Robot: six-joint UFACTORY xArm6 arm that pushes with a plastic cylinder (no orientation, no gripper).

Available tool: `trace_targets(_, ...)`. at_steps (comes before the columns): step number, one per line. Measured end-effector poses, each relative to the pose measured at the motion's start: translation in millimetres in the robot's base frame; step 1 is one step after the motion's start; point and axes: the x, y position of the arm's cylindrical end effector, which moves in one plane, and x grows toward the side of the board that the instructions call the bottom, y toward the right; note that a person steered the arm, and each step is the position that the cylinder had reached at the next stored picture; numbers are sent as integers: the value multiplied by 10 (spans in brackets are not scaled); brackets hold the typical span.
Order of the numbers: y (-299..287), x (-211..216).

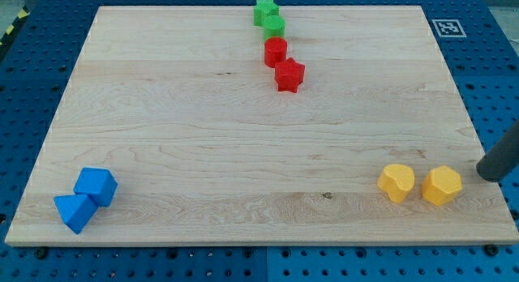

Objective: Push yellow hexagon below red star

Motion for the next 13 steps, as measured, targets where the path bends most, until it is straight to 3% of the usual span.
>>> trace_targets(1, -20, 245)
trace_targets(3, -110, 250)
trace_targets(5, -662, 251)
trace_targets(7, -848, 4)
trace_targets(10, -1298, -40)
trace_targets(13, -2005, -297)
